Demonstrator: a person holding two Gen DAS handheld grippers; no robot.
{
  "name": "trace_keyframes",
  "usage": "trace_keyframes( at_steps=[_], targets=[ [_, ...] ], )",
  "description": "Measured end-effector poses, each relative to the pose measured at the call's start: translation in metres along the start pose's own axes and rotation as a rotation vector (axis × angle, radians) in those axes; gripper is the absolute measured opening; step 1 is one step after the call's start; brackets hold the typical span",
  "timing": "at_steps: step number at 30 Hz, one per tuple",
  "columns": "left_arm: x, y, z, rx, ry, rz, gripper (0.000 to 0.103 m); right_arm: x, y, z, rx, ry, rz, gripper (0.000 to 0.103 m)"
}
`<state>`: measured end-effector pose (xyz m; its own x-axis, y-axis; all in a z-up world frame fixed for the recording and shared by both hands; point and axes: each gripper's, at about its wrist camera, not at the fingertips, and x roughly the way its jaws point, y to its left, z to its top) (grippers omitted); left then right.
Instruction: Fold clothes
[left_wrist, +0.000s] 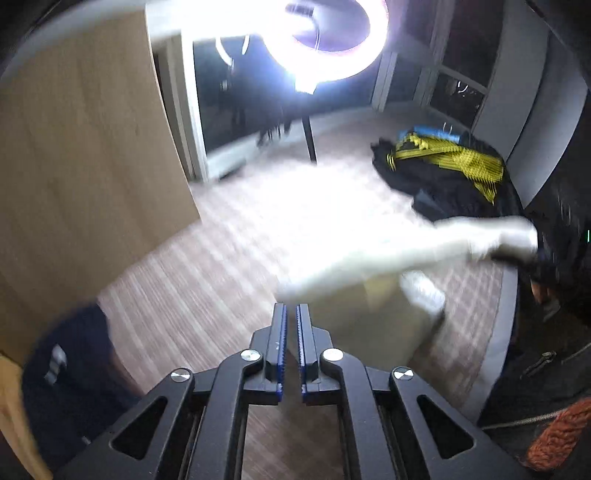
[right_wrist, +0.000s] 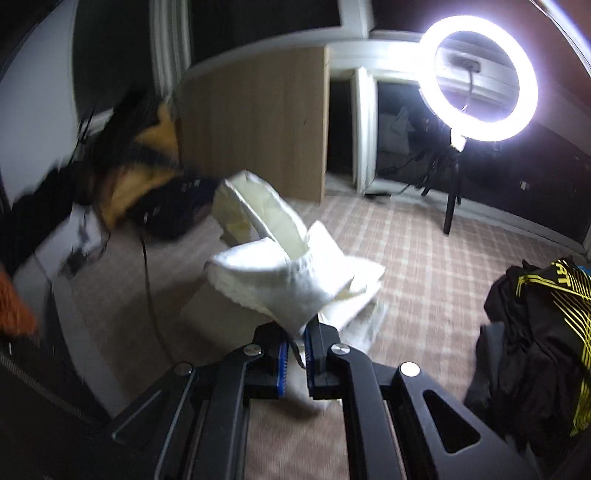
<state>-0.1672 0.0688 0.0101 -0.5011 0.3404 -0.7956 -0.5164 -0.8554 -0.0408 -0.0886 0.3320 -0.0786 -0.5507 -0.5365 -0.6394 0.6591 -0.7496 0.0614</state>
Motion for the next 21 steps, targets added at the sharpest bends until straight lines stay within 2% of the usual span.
trace_keyframes(
  at_steps=[3,5,9,11,13,15,17,18,19,20,21],
  targets=[
    [0.025,-0.009,0.018,0.034,0.027,-0.047,0.006,0.000,0.015,-0.022,-0.041,0.066,0.002,0.007],
    [0.057,-0.022,0.015,0.063,0.097,-0.098,0.006,0.004,0.026,-0.039,-0.086,0.112,-0.011,0.007],
    [0.125,-0.060,-0.022,0.136,0.282,-0.191,0.007,0.021,0.030,-0.068,-0.128,0.209,-0.064,0.007],
    [0.146,-0.074,-0.045,0.167,0.345,-0.191,0.008,0.031,0.024,-0.079,-0.103,0.277,-0.099,0.008],
    [0.157,-0.075,-0.060,0.151,0.381,-0.183,0.007,0.036,0.019,-0.089,-0.094,0.364,-0.110,0.009],
    [0.154,-0.070,-0.061,0.106,0.365,-0.193,0.007,0.030,0.016,-0.092,-0.103,0.438,-0.097,0.010],
    [0.136,-0.064,-0.055,0.070,0.316,-0.186,0.007,0.012,0.013,-0.087,-0.100,0.451,-0.062,0.011],
    [0.125,-0.062,-0.051,0.064,0.284,-0.180,0.008,0.002,0.007,-0.080,-0.065,0.415,-0.048,0.013],
    [0.118,-0.061,-0.047,0.063,0.258,-0.176,0.009,-0.009,0.000,-0.072,-0.030,0.378,-0.035,0.021],
    [0.113,-0.060,-0.045,0.065,0.238,-0.174,0.012,-0.019,-0.006,-0.064,0.004,0.342,-0.021,0.033],
    [0.110,-0.059,-0.043,0.068,0.223,-0.164,0.017,-0.029,-0.013,-0.056,0.039,0.305,-0.009,0.040]
  ],
)
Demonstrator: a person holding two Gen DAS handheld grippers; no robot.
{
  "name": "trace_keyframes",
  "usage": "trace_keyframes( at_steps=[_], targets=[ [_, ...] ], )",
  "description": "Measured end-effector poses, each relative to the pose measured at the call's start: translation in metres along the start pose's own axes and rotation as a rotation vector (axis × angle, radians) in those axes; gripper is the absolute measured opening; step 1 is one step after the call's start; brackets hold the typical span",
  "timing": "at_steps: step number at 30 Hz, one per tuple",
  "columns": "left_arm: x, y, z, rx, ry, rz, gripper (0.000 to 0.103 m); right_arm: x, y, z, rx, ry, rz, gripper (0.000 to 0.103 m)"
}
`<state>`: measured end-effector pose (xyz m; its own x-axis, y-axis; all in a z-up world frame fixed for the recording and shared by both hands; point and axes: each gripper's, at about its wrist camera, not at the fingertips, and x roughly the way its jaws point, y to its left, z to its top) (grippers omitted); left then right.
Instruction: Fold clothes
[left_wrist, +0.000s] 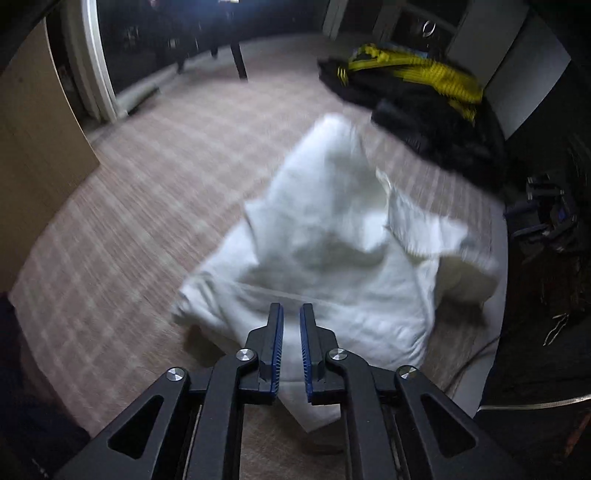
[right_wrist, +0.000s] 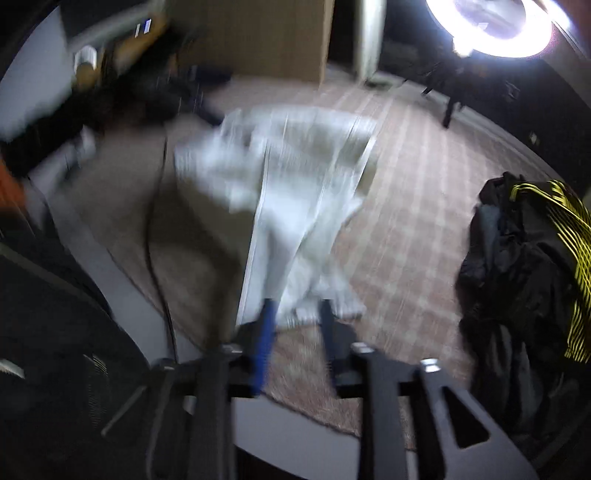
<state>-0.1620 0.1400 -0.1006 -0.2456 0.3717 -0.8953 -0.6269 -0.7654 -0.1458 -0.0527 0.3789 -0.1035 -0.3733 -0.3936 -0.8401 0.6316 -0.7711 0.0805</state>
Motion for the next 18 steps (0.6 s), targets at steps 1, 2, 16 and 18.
trace_keyframes(
  at_steps=[1,2,16,18],
  targets=[
    [-0.001,0.004,0.001,-0.011,-0.007,0.012,0.018,-0.004,-0.008,0.010,0.034,-0.049,-0.004,0.054],
    [-0.002,0.010,0.001,-0.026,-0.011,0.024,0.018,-0.007,-0.016,0.019,0.068,-0.098,-0.009,0.062],
    [0.032,0.063,0.001,-0.206,-0.017,0.045,0.025,0.152,-0.105,0.124,0.444,-0.035,0.193,0.010],
    [0.042,0.059,0.004,-0.170,0.010,0.067,0.028,0.145,-0.103,0.117,0.432,-0.018,0.213,0.006]
  ],
)
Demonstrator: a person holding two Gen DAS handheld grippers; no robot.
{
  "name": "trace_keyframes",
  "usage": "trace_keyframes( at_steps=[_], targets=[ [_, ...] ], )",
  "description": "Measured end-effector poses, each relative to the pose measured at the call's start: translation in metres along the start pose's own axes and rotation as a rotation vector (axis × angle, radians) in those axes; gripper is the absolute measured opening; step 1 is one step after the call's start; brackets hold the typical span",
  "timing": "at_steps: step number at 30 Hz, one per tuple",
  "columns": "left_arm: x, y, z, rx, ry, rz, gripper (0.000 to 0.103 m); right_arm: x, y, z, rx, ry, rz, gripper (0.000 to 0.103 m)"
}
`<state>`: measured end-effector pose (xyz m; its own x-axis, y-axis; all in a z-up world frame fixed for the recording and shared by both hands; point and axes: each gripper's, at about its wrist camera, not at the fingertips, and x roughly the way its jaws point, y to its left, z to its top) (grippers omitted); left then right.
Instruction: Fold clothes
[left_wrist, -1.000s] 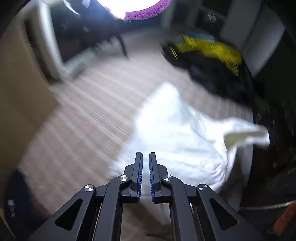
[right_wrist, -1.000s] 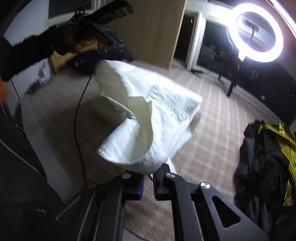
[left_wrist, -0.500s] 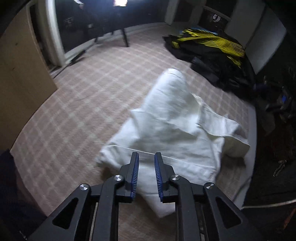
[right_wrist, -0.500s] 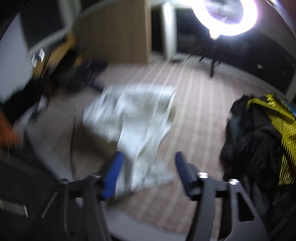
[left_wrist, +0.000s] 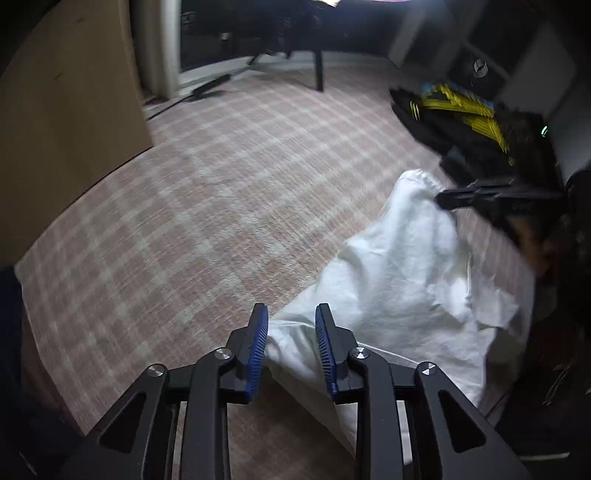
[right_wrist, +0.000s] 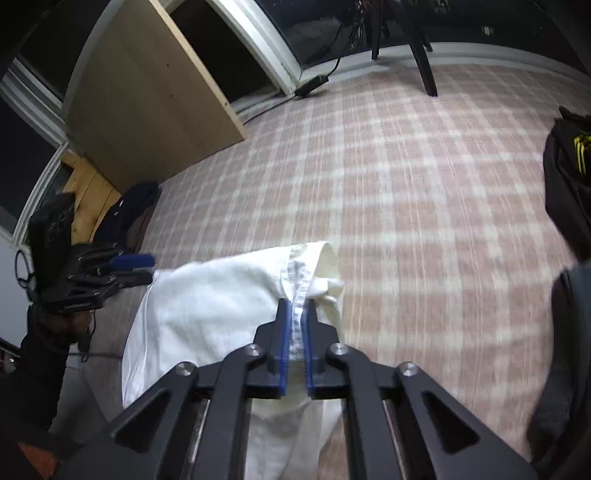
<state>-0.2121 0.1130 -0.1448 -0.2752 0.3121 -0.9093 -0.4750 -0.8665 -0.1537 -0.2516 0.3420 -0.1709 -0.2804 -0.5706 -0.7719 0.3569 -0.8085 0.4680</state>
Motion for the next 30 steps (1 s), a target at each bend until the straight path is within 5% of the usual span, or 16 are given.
trace_keyframes(
  at_steps=[4,7,9,11,13,15,16,17,23,26,30],
  targets=[
    [0.001,0.005,0.001,-0.025,0.004,0.014,0.027,-0.009,0.005,-0.018,-0.061,0.093,-0.039,0.007],
    [-0.007,0.001,0.006,-0.004,-0.023,0.002,0.027,-0.026,0.003,-0.009,-0.061,0.035,-0.127,0.022],
    [0.000,-0.002,0.009,0.022,0.004,0.014,0.031,-0.031,0.001,0.004,-0.047,-0.012,-0.088,0.027],
    [0.010,-0.001,0.009,0.027,0.028,0.010,0.032,-0.020,-0.001,0.016,-0.039,0.017,-0.049,0.045],
    [0.020,0.002,0.009,0.029,0.050,0.003,0.034,-0.002,0.000,0.023,-0.056,0.047,-0.050,0.047],
    [0.024,0.007,0.008,0.000,0.047,-0.027,0.029,0.015,0.002,0.027,-0.068,0.069,-0.048,0.042],
    [0.024,0.009,0.008,-0.021,0.042,-0.048,0.026,0.021,0.004,0.026,-0.067,0.079,-0.033,0.016],
    [0.024,0.009,0.006,-0.033,0.038,-0.053,0.024,0.026,0.007,0.025,-0.066,0.088,-0.019,0.010],
    [0.006,0.011,-0.008,-0.034,0.012,-0.024,0.015,-0.003,0.010,0.012,-0.112,0.045,-0.007,0.003],
    [0.004,0.025,-0.009,-0.089,0.006,0.007,0.009,0.012,-0.005,0.005,-0.101,0.119,-0.149,0.001],
    [-0.007,0.037,-0.003,-0.142,-0.010,-0.016,0.014,0.007,-0.023,0.014,0.050,0.098,-0.076,0.006]
  ],
)
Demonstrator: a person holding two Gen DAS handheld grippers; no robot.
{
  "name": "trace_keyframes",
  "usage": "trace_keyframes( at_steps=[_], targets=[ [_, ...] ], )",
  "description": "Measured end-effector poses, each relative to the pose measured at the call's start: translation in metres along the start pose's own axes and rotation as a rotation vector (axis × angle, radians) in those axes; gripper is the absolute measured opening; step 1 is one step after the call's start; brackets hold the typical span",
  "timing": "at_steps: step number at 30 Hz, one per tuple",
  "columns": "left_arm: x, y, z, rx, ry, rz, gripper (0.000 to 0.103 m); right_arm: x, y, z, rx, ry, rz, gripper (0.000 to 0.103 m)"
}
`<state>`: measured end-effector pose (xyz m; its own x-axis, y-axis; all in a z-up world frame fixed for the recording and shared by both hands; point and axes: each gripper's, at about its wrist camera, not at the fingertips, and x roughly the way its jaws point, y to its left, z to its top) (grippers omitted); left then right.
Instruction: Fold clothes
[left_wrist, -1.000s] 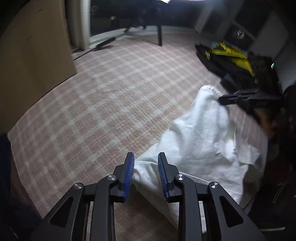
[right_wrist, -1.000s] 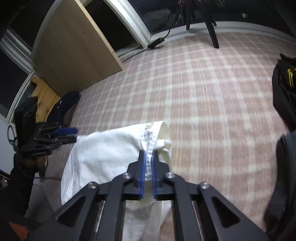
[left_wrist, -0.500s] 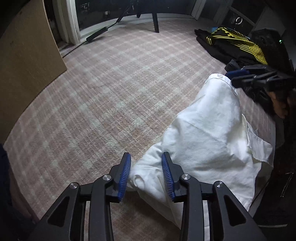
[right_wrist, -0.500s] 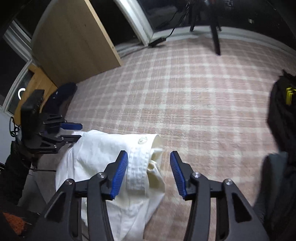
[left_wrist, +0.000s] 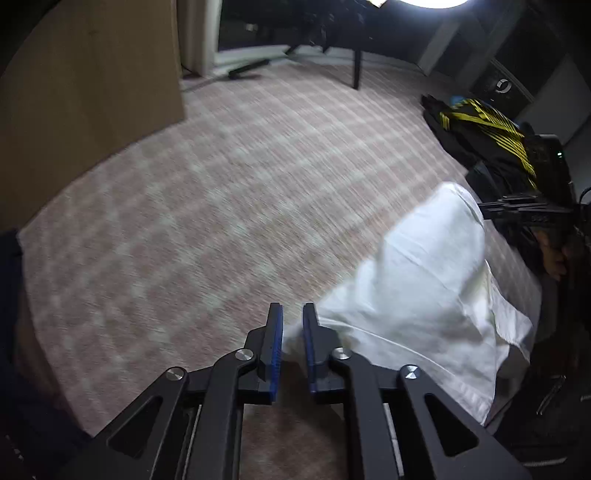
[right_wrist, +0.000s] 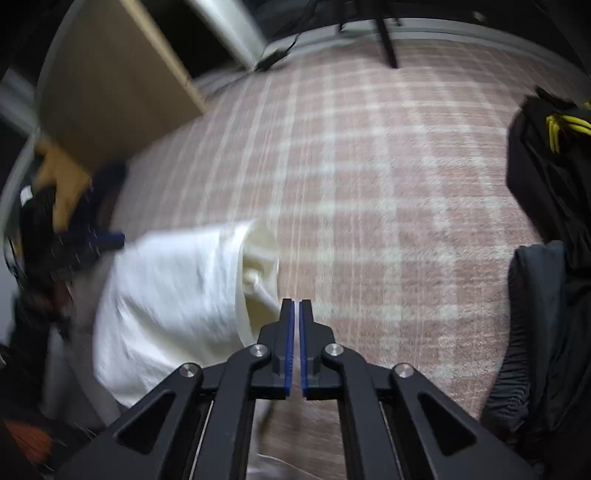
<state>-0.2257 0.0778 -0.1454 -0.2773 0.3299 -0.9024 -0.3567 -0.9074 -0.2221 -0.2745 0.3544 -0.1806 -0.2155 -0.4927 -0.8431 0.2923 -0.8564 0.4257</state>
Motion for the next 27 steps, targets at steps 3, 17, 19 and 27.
trace_keyframes(
  at_steps=[3,17,19,27],
  targets=[
    [-0.005,0.003,-0.002,-0.009,-0.001,0.013,0.024,-0.010,0.009,0.009,-0.017,-0.037,0.054,0.035],
    [0.013,-0.016,-0.001,0.046,-0.010,0.100,0.031,0.038,0.065,0.002,-0.361,0.069,-0.175,0.027],
    [-0.005,-0.020,0.007,0.034,-0.053,0.073,0.028,0.016,0.060,0.009,-0.309,-0.005,-0.118,0.023],
    [0.049,-0.048,0.023,0.150,0.024,-0.028,0.041,0.062,0.085,0.024,-0.372,0.014,-0.052,0.002]
  ],
)
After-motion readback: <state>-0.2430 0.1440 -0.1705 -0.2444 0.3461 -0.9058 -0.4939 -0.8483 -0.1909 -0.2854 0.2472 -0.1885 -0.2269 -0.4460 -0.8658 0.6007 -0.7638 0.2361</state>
